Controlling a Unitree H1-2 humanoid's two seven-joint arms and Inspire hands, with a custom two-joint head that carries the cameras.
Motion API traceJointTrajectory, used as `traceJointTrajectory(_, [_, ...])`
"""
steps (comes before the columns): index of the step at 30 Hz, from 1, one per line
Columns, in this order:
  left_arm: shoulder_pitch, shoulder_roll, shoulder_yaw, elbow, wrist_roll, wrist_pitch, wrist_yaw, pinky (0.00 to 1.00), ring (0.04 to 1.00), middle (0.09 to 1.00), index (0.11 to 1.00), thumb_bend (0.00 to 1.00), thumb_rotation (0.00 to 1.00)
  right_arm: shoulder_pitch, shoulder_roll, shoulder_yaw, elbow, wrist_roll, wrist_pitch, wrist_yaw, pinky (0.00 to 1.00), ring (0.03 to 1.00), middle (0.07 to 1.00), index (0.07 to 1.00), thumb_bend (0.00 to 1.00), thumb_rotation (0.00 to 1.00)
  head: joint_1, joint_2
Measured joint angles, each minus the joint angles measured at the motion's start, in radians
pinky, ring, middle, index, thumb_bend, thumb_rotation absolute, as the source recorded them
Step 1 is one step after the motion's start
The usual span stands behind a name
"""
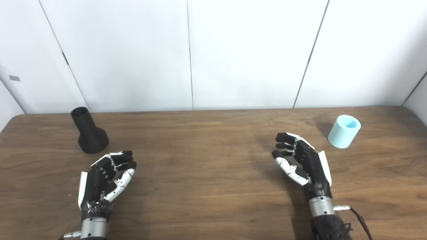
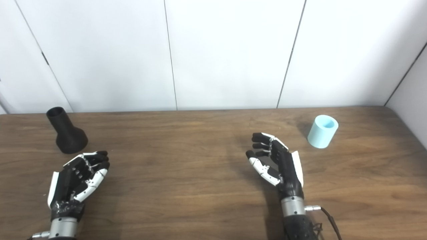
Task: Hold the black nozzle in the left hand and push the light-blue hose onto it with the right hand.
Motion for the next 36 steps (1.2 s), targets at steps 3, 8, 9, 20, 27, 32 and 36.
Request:
traceJointTrajectory(3, [0.0, 0.0, 0.0, 0.0, 0.0, 0.0, 0.001, 0.63, 0.674, 0.675, 0.497, 0.48, 0.07, -0.001, 0.0, 0.0, 0.001, 0.002, 0.0, 0.0, 0.57, 0.672, 0.694, 0.675, 0.24, 0.27, 0.002, -0.002])
traceJointTrajectory(8, [0.0, 0.0, 0.0, 0.0, 0.0, 0.0, 0.001, 0.64, 0.679, 0.679, 0.498, 0.48, 0.07, -0.001, 0.0, 0.0, 0.001, 0.012, 0.0, 0.0, 0.57, 0.674, 0.697, 0.676, 0.23, 0.23, 0.002, -0.002])
traceJointTrajectory(9, [0.0, 0.0, 0.0, 0.0, -0.001, 0.0, 0.001, 0.64, 0.679, 0.679, 0.498, 0.48, 0.07, -0.001, 0.0, 0.0, 0.001, 0.012, 0.0, 0.0, 0.57, 0.674, 0.698, 0.677, 0.23, 0.23, 0.002, -0.002])
traceJointTrajectory(20, [-0.001, -0.003, 0.007, 0.0, 0.006, -0.001, 0.014, 0.59, 0.632, 0.648, 0.496, 0.49, 0.06, -0.001, 0.0, 0.0, 0.001, 0.009, 0.0, 0.0, 0.57, 0.67, 0.693, 0.673, 0.24, 0.26, 0.002, 0.002])
traceJointTrajectory(27, [-0.029, -0.027, 0.052, 0.036, 0.141, -0.054, 0.165, 0.52, 0.553, 0.552, 0.494, 0.51, 0.06, -0.001, 0.0, 0.001, 0.001, 0.007, 0.0, 0.0, 0.57, 0.674, 0.696, 0.675, 0.23, 0.24, 0.005, 0.002])
traceJointTrajectory(32, [-0.065, -0.038, 0.1, 0.073, 0.167, -0.056, 0.252, 0.59, 0.656, 0.707, 0.692, 0.74, 0.11, -0.001, 0.0, 0.001, 0.001, 0.014, 0.0, 0.0, 0.57, 0.674, 0.698, 0.677, 0.23, 0.23, 0.008, 0.002])
traceJointTrajectory(36, [-0.078, -0.049, 0.131, 0.078, 0.181, -0.024, 0.308, 0.69, 0.734, 0.758, 0.74, 0.76, 0.15, -0.001, 0.0, 0.001, 0.001, 0.013, 0.0, 0.0, 0.57, 0.673, 0.697, 0.676, 0.23, 0.24, 0.009, -0.002])
